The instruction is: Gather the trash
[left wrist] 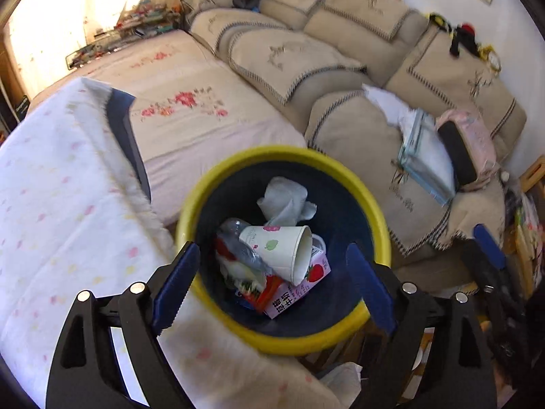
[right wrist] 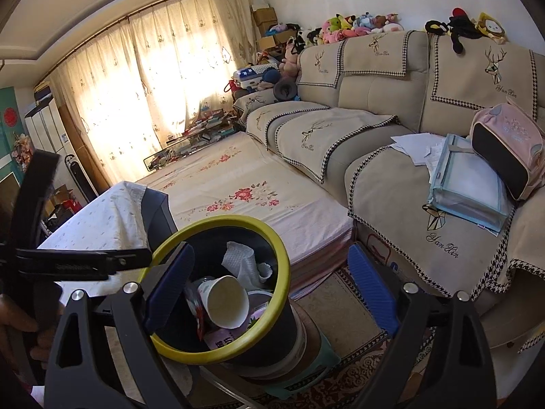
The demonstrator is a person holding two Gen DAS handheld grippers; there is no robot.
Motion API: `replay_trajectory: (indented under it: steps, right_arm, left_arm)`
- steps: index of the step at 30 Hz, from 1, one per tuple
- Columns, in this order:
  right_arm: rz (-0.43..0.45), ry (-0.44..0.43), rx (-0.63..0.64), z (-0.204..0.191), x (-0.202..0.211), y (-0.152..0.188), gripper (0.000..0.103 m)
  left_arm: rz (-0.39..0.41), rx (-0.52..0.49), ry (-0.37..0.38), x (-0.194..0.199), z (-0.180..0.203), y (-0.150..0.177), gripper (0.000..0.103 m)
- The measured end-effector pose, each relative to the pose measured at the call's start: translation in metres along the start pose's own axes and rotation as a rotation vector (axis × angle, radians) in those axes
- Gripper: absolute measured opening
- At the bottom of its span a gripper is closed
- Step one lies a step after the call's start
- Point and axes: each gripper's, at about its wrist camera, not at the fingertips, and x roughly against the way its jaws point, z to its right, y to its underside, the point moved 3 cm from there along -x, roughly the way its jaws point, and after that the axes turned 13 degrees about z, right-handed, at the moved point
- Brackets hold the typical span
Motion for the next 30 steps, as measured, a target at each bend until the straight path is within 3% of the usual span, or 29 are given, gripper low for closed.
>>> replay_trajectory:
  steps: [3, 6, 13, 19, 23, 30]
  right_arm:
    - [0.002, -0.015, 0.027, -0.007, 0.008, -0.001, 0.09]
    - [-0.012, -0.047, 0.048, -0.017, 0.013, 0.001, 0.09]
    - [-0.026, -0.162, 0.117, -0.06, 0.037, 0.013, 0.095]
    - [-0.039, -0.27, 0.183, -0.104, 0.055, 0.02, 0.096]
    - [-0.033, -0.335, 0.226, -0.13, 0.071, 0.021, 0.096]
    - [-0.008, -0.398, 0.287, -0.158, 0.1, 0.015, 0.096]
  left_arm:
    - [0.092, 0.017, -0.039, 0.046, -0.015, 0.004, 0.092]
    - [0.208, 0.037, -0.127, 0.104, -0.039, 0.019, 0.098]
    - [0.459, 0.138, -0.421, 0.254, -0.109, 0.084, 0.098]
    - [0.54, 0.229, -0.583, 0.338, -0.144, 0.147, 0.098]
    - [0.547, 0.254, -0.649, 0.372, -0.15, 0.181, 0.098]
    - [0.625, 0.265, -0.729, 0.427, -0.138, 0.225, 0.098]
